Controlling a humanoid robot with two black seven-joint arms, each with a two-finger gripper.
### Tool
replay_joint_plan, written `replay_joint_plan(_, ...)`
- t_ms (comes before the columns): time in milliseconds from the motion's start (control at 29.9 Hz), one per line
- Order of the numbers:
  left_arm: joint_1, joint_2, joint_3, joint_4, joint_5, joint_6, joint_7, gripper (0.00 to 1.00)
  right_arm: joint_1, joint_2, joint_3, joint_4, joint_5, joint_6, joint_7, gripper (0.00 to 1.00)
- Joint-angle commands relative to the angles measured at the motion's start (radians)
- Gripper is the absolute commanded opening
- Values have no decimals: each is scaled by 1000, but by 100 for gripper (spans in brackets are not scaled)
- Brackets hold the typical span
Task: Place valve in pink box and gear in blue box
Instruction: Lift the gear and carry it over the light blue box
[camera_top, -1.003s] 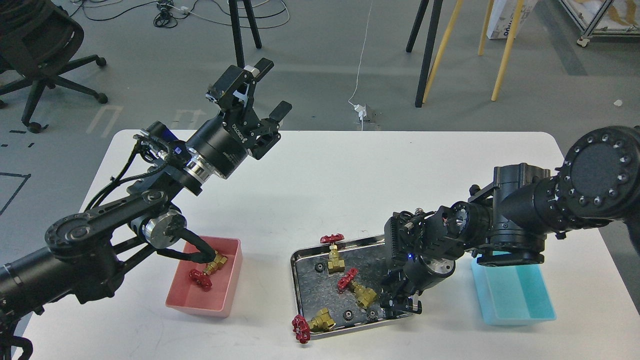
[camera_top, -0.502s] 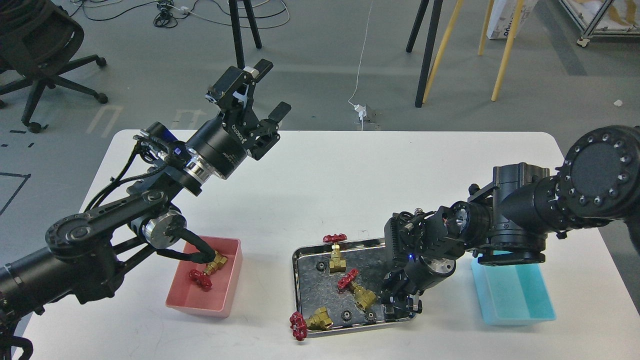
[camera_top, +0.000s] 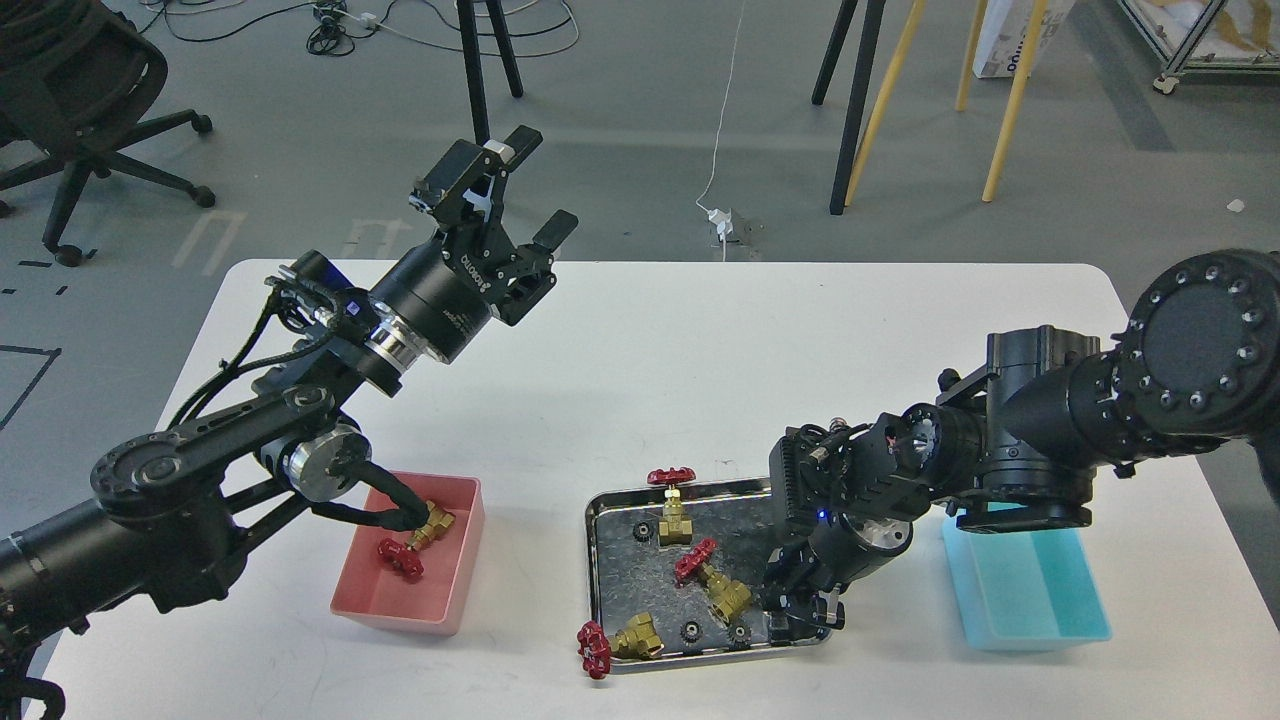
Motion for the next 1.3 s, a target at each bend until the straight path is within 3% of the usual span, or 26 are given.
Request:
replay_joint_plan(0, 0, 0, 0, 0, 0, 0, 0, 96, -2, 0, -1, 0, 6, -26, 1, 13)
replay_joint_plan(602, 6, -1, 2, 2, 0, 0, 0, 96, 49, 0, -32, 2, 10, -45, 18, 13)
replay_joint_plan(970, 6, -1, 5, 2, 0, -11, 0, 96, 246, 0, -33, 87, 60, -65, 29, 13)
replay_joint_plan(1271, 11, -23, 3, 2, 0, -36, 0, 96, 355, -453, -150, 250, -80, -62, 29, 13)
